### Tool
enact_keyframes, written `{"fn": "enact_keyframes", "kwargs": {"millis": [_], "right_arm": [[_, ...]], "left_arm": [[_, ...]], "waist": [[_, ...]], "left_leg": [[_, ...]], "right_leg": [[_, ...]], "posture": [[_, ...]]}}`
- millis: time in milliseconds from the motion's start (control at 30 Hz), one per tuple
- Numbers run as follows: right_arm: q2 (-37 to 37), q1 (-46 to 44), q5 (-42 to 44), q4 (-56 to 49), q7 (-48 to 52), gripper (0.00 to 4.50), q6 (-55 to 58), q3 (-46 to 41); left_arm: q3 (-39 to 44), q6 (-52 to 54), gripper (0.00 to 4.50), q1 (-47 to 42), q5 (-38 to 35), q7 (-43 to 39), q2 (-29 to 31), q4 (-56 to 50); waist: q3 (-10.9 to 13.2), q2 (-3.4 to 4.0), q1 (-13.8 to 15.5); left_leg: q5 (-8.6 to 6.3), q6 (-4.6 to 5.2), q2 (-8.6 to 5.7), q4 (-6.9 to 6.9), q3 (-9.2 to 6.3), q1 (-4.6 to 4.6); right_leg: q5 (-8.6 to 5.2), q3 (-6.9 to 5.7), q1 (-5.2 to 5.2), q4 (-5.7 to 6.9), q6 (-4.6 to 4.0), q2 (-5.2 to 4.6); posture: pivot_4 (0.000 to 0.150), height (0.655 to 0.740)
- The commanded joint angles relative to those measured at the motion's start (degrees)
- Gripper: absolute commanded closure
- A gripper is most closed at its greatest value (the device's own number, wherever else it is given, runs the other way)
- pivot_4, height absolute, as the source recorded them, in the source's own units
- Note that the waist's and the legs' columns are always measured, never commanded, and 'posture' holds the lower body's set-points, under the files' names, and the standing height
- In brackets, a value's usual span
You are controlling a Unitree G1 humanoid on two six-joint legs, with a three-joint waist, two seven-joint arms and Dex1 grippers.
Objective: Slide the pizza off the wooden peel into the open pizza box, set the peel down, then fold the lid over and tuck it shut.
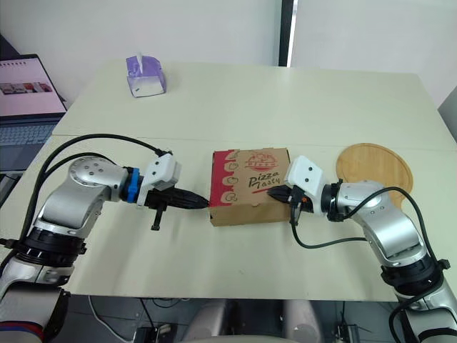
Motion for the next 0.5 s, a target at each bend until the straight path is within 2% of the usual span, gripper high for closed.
{"fn": "enact_keyframes", "kwargs": {"millis": [33, 167, 367, 500], "right_arm": [[-0.5, -0.3, 0.2, -1.2, 0.4, 4.45, -0.7, -0.4], [-0.5, -0.2, 0.2, -1.4, 0.5, 4.45, -0.6, -0.4], [-0.5, 0.0, 0.1, -1.7, 0.3, 4.45, -0.6, -0.6], [-0.9, 0.2, -0.3, -1.7, 0.3, 4.45, -0.8, -0.6]], "left_arm": [[-0.7, -1.8, 4.5, -0.6, 1.3, 0.9, -1.0, 0.0], [-0.1, -2.6, 4.5, -1.2, 1.6, 1.1, -1.2, 1.2], [2.3, -1.5, 4.5, -2.9, -0.3, -2.4, 2.8, 2.7], [5.6, 6.5, 4.5, -7.9, -6.9, -5.1, 4.1, 0.4]], "waist": [[0.0, 0.0, 0.0], [0.0, 0.0, 0.0], [0.0, 0.0, 0.0], [0.0, -0.02, 0.2]], "left_leg": [[0.0, 0.0, 0.0, 0.0, 0.0, 0.0], [0.0, 0.0, 0.0, 0.0, 0.0, -0.01], [0.0, 0.0, 0.0, 0.0, 0.0, 0.0], [0.0, 0.0, 0.0, 0.01, -0.01, -0.03]], "right_leg": [[0.0, 0.0, 0.0, 0.0, 0.0, 0.0], [0.0, 0.0, 0.01, 0.0, 0.0, 0.0], [0.0, -0.01, -0.01, 0.0, 0.0, 0.0], [0.0, -0.03, 0.0, -0.01, 0.0, 0.0]], "posture": [[0.15, 0.7251], [0.15, 0.7251], [0.15, 0.7251], [0.15, 0.7251]]}}
